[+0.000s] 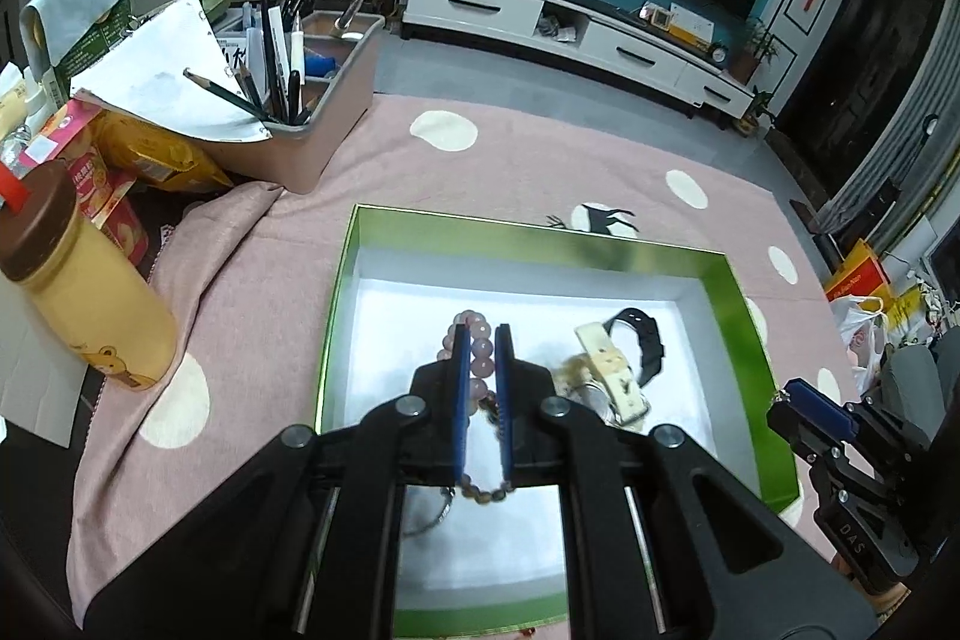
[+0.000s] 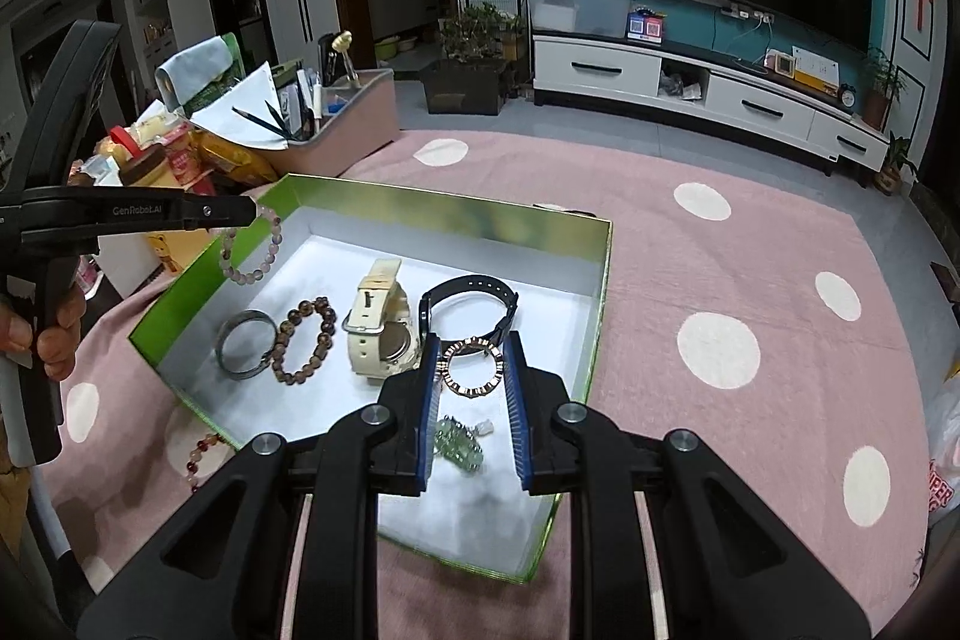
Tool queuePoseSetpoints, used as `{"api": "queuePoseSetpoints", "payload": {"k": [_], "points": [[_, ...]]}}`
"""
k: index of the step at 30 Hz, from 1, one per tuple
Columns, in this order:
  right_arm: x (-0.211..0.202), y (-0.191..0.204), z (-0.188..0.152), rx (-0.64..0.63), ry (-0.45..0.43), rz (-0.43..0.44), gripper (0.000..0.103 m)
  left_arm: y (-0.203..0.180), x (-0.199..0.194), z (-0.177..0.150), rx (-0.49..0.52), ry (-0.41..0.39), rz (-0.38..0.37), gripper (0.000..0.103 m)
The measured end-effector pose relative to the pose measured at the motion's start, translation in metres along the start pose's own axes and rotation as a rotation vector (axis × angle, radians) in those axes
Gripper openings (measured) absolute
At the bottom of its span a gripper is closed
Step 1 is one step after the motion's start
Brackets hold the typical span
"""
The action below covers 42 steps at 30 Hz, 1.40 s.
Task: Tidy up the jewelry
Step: 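Carry the pink bracelet and silver ring into the green box and open both tools, then withdraw both tools toward the red bead bracelet and dark ring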
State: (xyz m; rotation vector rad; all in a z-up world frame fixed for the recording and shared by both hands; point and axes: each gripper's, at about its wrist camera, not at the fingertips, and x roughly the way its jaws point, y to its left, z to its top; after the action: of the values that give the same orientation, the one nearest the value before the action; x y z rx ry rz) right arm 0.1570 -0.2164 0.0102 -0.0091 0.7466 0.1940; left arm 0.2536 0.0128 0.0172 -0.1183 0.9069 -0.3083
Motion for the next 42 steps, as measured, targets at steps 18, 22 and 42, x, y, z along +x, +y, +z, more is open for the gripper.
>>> {"api": "queuePoseSetpoints", "payload": {"k": [18,22,42], "points": [[0.033,0.0,0.007,-0.002,0.05,-0.029,0.021,0.002,0.03,0.006,0.026,0.044,0.054,0.007],[0.038,0.002,0.006,-0.011,0.065,-0.031,0.021,0.001,0.034,0.004,0.024,0.053,0.059,0.008],[-0.021,0.004,-0.006,0.016,-0.024,-0.009,0.042,-0.023,-0.013,-0.012,0.072,-0.024,0.06,0.062]]}}
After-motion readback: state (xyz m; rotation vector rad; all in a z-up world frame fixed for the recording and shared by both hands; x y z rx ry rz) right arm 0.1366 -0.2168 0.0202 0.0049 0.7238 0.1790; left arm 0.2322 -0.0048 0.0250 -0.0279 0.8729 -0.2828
